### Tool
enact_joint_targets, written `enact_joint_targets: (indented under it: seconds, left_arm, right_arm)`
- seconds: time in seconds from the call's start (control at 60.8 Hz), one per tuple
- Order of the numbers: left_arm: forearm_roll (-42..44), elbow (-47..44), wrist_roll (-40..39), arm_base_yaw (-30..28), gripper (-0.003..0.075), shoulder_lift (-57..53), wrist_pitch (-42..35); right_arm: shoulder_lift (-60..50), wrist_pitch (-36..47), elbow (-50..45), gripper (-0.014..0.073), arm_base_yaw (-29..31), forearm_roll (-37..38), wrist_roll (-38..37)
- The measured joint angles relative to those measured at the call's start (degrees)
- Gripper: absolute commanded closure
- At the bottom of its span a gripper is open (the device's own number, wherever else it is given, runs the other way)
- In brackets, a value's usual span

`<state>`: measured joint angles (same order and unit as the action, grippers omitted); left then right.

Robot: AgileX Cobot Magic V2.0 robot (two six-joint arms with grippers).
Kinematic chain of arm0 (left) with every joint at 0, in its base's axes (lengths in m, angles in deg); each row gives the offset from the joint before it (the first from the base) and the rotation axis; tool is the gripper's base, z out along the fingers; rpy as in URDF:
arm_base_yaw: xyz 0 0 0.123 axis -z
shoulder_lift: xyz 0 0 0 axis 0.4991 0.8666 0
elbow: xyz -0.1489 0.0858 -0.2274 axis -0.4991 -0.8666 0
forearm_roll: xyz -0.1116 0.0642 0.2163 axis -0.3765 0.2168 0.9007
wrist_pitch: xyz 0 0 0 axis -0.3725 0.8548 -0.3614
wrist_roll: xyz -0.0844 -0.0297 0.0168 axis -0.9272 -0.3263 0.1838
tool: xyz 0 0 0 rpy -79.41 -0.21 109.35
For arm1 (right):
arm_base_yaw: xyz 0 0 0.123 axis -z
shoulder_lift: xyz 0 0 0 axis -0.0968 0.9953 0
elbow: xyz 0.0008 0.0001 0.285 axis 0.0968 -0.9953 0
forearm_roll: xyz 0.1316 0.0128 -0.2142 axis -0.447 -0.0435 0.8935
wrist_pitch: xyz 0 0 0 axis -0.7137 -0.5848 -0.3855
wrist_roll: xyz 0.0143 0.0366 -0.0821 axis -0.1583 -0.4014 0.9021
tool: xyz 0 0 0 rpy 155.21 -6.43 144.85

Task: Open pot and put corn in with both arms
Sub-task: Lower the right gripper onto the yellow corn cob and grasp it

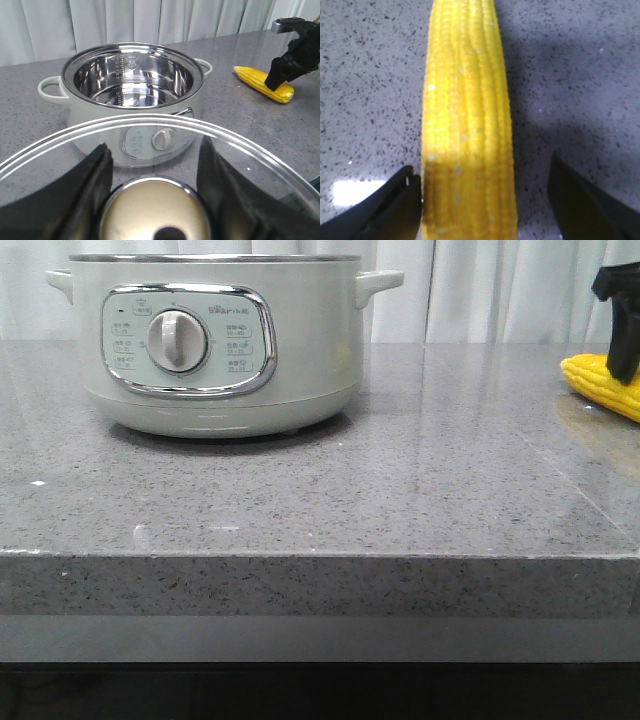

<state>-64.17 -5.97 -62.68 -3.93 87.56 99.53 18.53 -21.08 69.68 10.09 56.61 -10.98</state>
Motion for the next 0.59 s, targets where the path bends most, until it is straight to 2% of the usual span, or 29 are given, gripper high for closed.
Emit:
enact_joint_targets:
  seconds: [0.132,0.411,0.592]
  left_arm:
    - [0.0,0.0,0.0,0.0,0.0472,0.0,0.0]
    - [0.0,0.0,0.0,0.0,0.0472,0.0,0.0]
    - [0.0,0.0,0.0,0.0,0.0472,0.0,0.0]
  right_arm:
    - [2.53,-0.28,1.24,0.0076,0.0,-0.12,0.36]
    - [4.53,-0.38,1.86,0.0255,0.0,-0.34,0.98]
    - [4.65,-0.38,1.98,0.0274,0.0,-0.47,1.01]
